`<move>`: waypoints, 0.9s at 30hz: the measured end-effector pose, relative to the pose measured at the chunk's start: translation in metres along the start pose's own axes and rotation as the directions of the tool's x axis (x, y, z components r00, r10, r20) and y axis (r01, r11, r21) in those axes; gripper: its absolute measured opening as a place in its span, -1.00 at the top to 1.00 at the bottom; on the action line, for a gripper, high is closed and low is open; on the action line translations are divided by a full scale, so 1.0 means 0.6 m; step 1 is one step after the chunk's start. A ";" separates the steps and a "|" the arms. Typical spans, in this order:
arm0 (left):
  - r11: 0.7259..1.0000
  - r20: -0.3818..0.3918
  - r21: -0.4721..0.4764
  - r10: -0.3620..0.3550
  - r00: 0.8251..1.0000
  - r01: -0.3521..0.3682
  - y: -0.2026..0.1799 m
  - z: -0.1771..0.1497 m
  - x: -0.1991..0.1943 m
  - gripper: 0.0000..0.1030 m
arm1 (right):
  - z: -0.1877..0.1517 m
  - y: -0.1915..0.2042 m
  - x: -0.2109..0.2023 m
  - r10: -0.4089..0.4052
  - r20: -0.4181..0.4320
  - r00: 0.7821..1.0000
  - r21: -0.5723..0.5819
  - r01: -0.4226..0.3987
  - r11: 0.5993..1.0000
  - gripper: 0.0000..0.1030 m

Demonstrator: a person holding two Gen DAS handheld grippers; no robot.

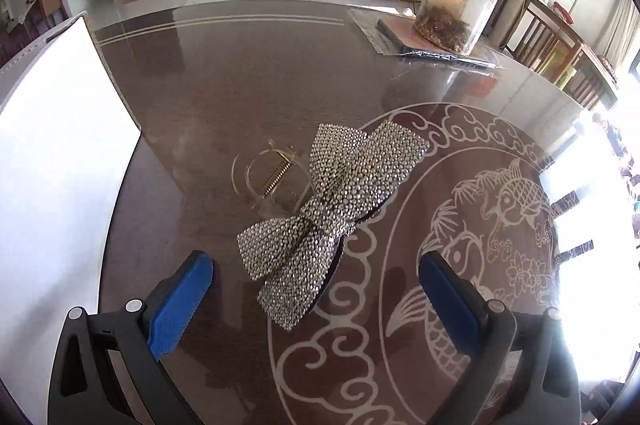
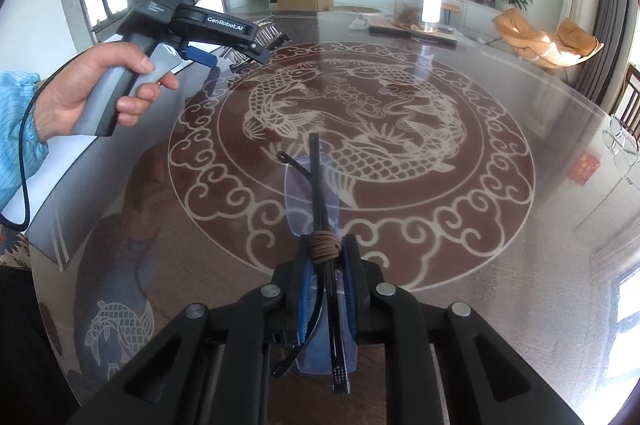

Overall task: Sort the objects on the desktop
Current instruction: 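Grasp the silver rhinestone bow clip with the left tool while the right tool holds the glasses, then carry the glasses and bow clip over the bin and open both tools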

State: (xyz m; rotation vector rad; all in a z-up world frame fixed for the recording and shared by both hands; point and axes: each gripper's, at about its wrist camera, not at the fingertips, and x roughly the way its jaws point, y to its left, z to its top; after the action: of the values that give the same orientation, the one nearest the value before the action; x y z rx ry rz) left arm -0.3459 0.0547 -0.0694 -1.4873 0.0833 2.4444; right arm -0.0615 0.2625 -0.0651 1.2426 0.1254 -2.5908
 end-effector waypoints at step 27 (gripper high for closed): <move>0.897 0.205 -0.426 0.219 0.954 -0.114 0.290 -0.266 -0.453 0.36 | 0.321 0.318 -0.071 0.421 0.120 0.899 -0.271 -0.378 0.885 0.74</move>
State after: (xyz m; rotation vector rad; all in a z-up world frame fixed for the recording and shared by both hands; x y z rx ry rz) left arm -0.1367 -0.1987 0.0782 -1.3512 -0.3950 2.9036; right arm -0.1287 0.0509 0.0962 0.8431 0.1280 -2.2299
